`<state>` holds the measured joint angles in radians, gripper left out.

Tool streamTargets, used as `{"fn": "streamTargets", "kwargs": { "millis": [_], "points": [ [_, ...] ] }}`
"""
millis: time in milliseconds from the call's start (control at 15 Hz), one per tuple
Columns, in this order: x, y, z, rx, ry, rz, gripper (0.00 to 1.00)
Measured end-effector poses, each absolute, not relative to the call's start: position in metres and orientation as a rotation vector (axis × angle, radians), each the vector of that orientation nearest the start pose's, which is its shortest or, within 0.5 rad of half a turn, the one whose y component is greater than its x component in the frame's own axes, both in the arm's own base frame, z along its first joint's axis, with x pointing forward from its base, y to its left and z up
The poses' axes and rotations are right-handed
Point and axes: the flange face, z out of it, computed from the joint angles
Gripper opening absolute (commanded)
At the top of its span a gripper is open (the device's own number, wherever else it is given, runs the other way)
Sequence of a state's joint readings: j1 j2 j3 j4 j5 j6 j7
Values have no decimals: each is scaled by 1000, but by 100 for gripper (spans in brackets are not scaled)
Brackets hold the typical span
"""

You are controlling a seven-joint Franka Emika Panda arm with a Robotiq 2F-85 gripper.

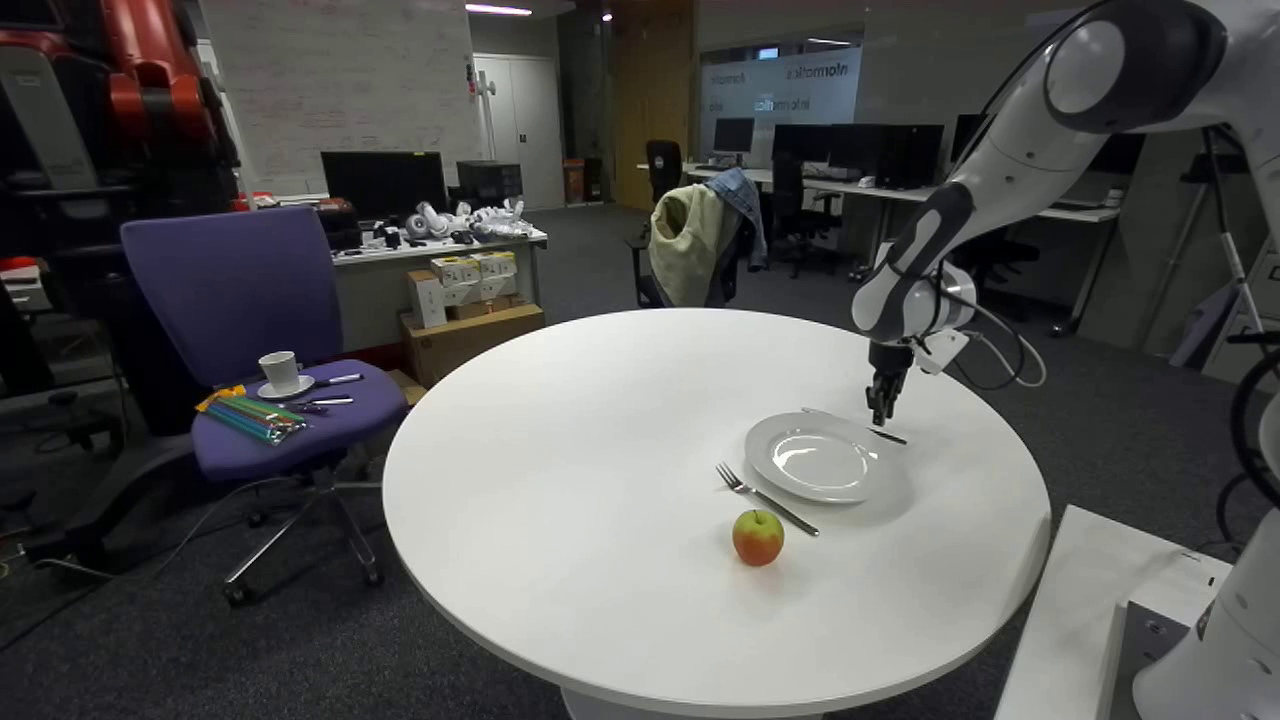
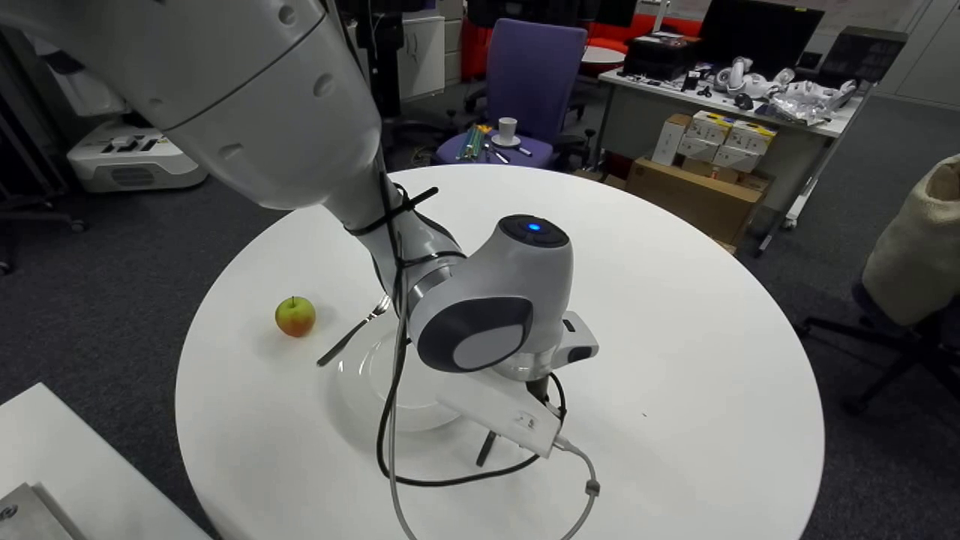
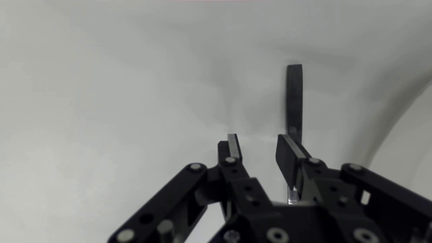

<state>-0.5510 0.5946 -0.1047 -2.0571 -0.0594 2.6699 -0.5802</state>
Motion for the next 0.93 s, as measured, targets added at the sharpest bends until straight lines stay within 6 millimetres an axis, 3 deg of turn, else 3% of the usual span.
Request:
{"fn": "streamTargets", "kwargs": {
  "millis": [933],
  "points": [
    [466,-355,132,-3210,1,81,35]
  ]
}}
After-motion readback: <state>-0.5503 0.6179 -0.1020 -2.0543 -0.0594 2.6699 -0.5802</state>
